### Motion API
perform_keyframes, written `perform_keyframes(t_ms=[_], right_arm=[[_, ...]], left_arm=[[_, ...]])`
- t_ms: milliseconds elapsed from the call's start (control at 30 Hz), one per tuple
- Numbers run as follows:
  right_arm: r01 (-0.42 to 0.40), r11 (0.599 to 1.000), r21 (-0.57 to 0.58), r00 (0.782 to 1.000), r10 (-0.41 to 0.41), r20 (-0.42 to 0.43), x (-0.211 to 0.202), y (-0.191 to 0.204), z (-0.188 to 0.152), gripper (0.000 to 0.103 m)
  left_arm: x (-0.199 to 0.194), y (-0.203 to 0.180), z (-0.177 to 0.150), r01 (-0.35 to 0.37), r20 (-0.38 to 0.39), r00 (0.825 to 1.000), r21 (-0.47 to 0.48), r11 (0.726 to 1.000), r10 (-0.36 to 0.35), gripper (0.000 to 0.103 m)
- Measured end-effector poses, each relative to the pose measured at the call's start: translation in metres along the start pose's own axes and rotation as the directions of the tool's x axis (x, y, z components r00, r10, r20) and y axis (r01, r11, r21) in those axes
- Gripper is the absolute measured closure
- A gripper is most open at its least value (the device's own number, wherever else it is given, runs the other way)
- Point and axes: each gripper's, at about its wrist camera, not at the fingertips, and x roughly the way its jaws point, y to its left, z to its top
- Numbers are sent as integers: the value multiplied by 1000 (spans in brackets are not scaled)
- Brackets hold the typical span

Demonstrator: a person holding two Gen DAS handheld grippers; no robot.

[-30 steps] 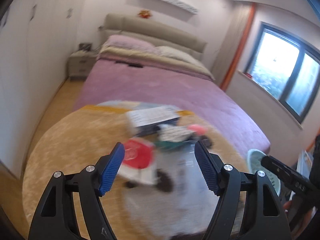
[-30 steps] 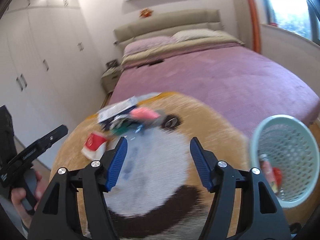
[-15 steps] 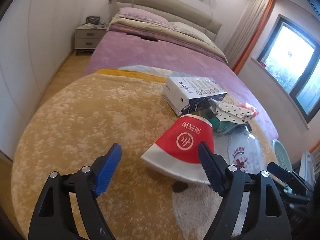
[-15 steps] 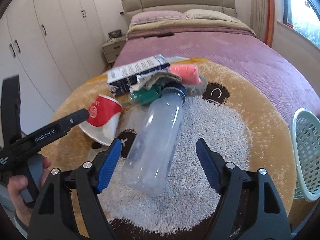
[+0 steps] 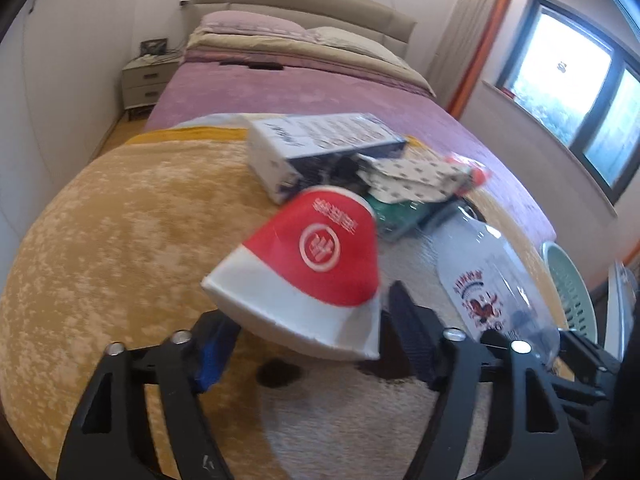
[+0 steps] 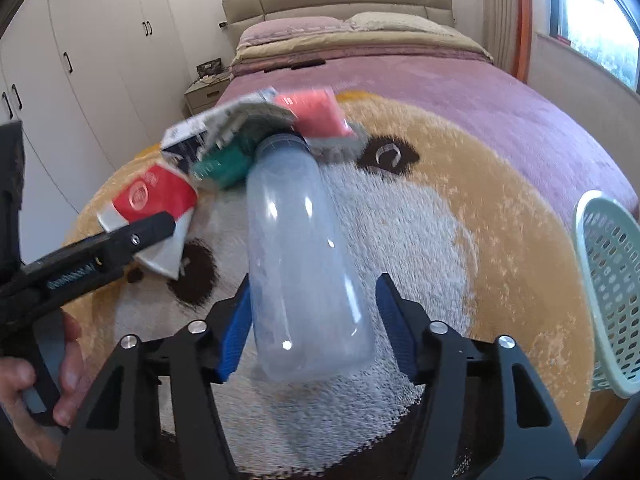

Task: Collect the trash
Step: 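Grasp the red-and-white paper cup with the left tool while the right tool grasps the clear bottle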

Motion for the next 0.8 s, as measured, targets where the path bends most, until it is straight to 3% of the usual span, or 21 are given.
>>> perform_keyframes(t_ms=[67,333,400,433,500,633,800], right_arm=[[-34,999,30,999,33,19,-3,-7,2,51],[-83,995,60,995,79,61,-11,-15,3,51],[-80,996,49,994,76,72,-13,-12,4,51],[-77,996,41,994,74,76,-13,-10,4,51],[-66,997,29,995,64,75,-13,-6,4,51],[-48,999,12,997,48,58,-8,-1,5,52],[-57,998,-1,993,57,106,-17,1,3,56]], left_arm=[[0,-5,-4,2,5,1000,12,1000,-2,50],[-11,-3,-5,43,59,997,-28,999,-41,51],[-9,-2,-6,43,62,997,-37,998,-41,51],[-7,-2,-8,43,58,997,-41,998,-41,60],[-6,1,-9,70,49,996,-46,996,-68,66],[-9,-3,-9,68,60,996,-29,997,-66,70],[-20,-10,-12,61,80,995,-3,998,-61,77]])
